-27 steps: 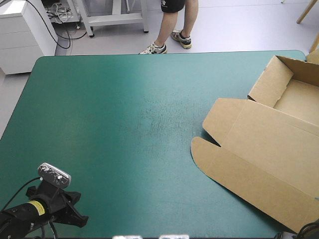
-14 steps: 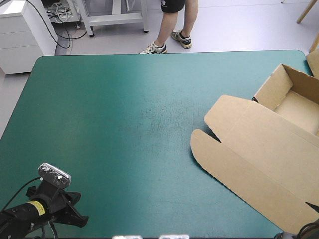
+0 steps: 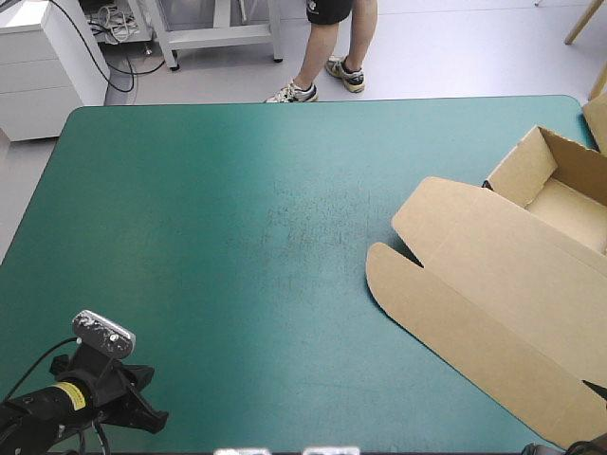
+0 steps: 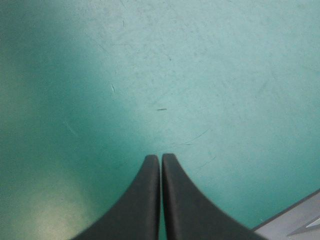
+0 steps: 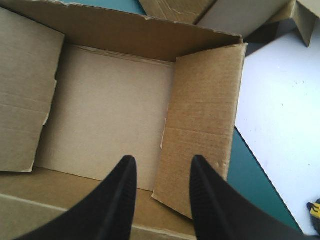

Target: Fold the box

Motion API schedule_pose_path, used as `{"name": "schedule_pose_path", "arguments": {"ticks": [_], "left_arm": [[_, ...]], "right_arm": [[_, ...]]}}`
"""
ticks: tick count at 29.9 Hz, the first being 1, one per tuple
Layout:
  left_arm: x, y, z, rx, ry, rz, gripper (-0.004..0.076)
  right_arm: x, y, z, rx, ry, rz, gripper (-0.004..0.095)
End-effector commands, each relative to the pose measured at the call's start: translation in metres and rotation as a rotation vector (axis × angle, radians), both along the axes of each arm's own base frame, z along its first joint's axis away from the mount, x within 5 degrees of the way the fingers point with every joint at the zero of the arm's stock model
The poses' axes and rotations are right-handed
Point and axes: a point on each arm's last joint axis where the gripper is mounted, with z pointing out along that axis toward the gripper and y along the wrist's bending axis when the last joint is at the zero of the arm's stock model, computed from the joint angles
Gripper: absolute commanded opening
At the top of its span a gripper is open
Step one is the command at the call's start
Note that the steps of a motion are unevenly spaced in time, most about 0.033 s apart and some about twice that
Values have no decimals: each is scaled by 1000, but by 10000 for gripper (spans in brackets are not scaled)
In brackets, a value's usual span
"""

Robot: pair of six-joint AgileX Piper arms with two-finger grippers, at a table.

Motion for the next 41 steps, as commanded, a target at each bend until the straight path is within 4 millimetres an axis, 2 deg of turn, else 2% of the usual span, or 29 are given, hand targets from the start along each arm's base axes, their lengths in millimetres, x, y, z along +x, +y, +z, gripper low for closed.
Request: {"name": "schedule_pose_path", "arguments": {"ticks": [1, 4, 10, 13, 19, 26, 35, 41], "left_arm": [[4, -3, 10, -40, -56, 5, -8], [4, -3, 10, -40, -56, 5, -8], [5, -1, 10, -22, -72, 3, -8], [5, 0, 10, -10, -76, 5, -8], [7, 1, 11, 7, -103, 11, -8], [8, 0, 12, -3, -110, 11, -8], [8, 1, 12, -2, -114, 12, -8], [9, 0, 13, -5, -136, 15, -8]], "right_arm": [[-22, 27, 47, -102, -144, 58, 205], [-35, 52, 67, -127, -211, 122, -23], [-62, 111, 91, -135, -319, 287, -6], [-80, 138, 86, -133, -320, 378, -6], [-114, 166, 53, -96, -265, 493, -6], [-155, 181, -8, -69, -186, 581, -7], [-184, 191, -79, -5, -162, 655, -21], [-199, 193, -103, -1, -136, 666, -21]]}}
